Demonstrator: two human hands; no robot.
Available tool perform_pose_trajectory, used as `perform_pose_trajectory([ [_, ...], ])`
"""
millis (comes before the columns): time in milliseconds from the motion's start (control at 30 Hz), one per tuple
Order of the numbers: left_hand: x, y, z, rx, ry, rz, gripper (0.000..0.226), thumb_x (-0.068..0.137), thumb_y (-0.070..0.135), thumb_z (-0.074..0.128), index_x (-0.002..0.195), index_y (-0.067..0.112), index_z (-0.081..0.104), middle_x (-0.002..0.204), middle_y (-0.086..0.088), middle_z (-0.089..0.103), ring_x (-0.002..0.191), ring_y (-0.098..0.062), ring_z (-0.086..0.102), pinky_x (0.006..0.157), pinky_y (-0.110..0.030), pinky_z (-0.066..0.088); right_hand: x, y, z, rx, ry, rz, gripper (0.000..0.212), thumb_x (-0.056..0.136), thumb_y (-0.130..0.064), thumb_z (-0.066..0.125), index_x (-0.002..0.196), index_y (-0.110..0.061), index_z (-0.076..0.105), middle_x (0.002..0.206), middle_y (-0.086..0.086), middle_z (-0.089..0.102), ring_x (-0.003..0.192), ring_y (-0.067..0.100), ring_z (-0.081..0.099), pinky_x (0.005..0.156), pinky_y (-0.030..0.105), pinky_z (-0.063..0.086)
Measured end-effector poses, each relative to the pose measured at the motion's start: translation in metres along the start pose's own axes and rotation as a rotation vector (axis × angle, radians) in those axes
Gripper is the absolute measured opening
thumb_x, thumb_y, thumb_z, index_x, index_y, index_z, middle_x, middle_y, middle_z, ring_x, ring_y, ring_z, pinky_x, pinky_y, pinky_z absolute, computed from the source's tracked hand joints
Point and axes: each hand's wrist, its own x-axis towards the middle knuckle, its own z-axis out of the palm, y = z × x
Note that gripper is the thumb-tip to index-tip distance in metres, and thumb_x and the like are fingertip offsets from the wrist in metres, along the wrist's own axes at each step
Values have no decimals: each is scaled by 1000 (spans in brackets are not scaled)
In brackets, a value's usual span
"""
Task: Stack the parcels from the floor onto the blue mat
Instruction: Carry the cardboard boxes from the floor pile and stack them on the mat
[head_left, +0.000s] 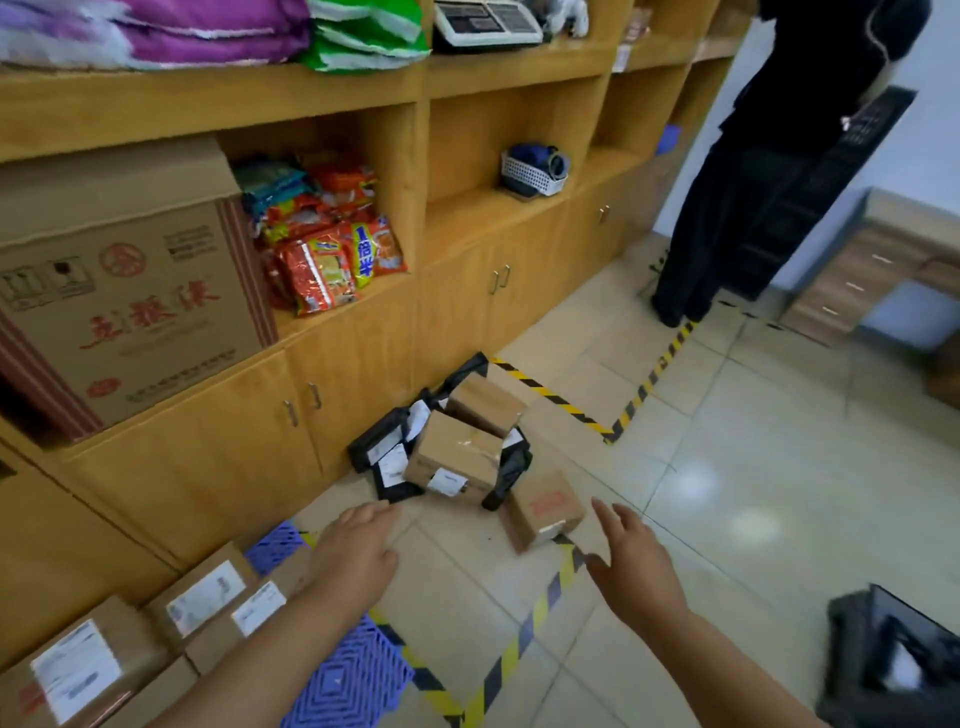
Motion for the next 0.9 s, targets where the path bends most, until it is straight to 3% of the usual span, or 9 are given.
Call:
perform_pose_trajectory([
  [300, 70, 153, 52, -71, 25, 10, 56, 93, 21, 47, 146, 28, 31, 151, 6, 31, 137, -15, 29, 109, -27, 29, 68, 135, -52, 13, -5, -11, 67, 95, -32, 49, 151, -25, 14, 154, 2, 25, 136, 22, 33, 108, 34, 35],
  [900, 278, 228, 76, -232, -69, -166, 52, 93, 20, 48, 144, 25, 36, 148, 4, 35, 134, -16, 35, 103, -32, 40, 279, 197, -96, 92, -139, -43, 58, 96, -29, 49, 148, -23, 26, 149, -2, 31, 125, 17, 46, 101, 27, 41],
])
